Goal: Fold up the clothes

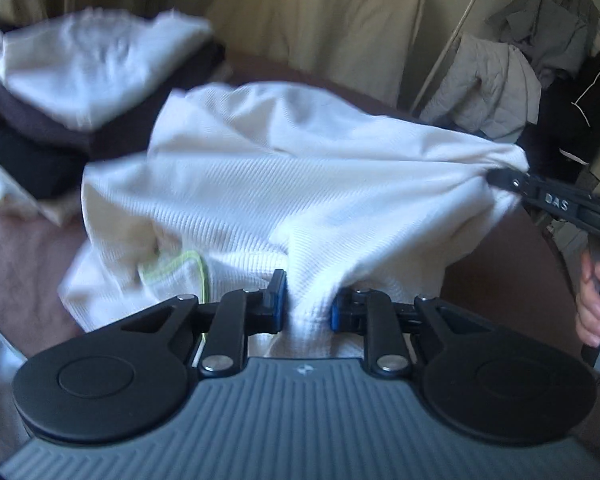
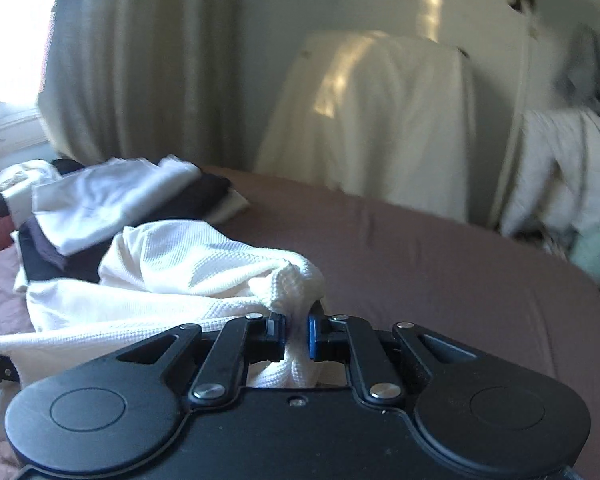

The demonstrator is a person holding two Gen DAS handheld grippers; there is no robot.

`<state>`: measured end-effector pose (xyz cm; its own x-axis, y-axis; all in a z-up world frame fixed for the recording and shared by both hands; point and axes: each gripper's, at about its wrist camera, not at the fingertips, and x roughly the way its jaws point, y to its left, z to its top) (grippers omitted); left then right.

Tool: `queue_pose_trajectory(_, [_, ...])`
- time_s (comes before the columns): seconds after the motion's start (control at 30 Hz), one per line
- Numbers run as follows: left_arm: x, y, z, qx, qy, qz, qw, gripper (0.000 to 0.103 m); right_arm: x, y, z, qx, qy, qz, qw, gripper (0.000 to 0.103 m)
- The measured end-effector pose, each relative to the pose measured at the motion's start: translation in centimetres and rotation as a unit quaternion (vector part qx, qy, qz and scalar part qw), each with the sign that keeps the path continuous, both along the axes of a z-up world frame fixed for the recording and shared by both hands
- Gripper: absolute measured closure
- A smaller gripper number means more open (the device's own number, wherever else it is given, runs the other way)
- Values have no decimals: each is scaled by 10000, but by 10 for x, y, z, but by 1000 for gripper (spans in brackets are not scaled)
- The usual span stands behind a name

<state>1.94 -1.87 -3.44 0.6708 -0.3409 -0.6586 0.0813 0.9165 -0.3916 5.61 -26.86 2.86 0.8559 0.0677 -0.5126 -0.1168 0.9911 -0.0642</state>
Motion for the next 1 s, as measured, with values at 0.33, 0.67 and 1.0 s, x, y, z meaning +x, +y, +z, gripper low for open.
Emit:
queue_pose_trajectory(0.33, [-13, 18, -1, -565, 284, 150, 9979, 87, 11, 13, 12, 21, -137, 78, 9999, 92])
queue_pose_trajectory(0.67, [-27, -21, 7, -584, -107, -507, 9969, 59, 53, 4, -14, -1406, -301, -733, 9869, 85])
queue_pose_trajectory(1.0, [-13, 45, -40, -189, 413, 712, 9964, 56, 16, -30, -56, -183, 791, -1172, 9898, 58])
